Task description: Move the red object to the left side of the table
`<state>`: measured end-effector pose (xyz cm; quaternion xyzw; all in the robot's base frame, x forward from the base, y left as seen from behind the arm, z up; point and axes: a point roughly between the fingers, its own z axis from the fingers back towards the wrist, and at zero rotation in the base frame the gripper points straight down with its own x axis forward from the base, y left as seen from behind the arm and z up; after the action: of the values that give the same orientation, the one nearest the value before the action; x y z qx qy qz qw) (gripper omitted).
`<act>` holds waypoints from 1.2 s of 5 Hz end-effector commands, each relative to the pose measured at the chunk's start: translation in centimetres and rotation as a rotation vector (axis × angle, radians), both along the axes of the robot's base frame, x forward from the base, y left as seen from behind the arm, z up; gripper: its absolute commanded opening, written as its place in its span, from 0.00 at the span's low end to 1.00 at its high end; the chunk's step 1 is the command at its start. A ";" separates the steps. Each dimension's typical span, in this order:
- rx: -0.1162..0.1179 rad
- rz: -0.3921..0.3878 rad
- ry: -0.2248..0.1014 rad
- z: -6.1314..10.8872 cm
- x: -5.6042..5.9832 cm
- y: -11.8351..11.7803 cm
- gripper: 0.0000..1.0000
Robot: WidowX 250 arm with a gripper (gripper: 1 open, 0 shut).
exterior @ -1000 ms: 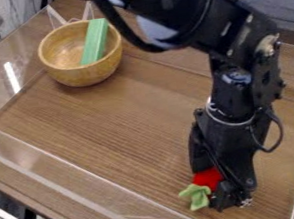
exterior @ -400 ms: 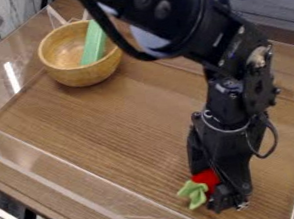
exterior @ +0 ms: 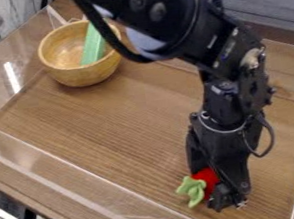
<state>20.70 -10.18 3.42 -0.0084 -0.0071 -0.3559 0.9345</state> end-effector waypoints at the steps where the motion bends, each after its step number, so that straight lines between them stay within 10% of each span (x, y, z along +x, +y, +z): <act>1: -0.023 -0.004 -0.029 0.2 0.5 -0.1 1.00; 5: -0.065 0.019 -0.049 -0.4 0.7 -0.3 1.00; 6: -0.063 0.026 -0.046 -0.6 0.8 -0.1 0.00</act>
<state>21.06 -10.30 2.32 -0.0285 -0.0282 -0.3466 0.9371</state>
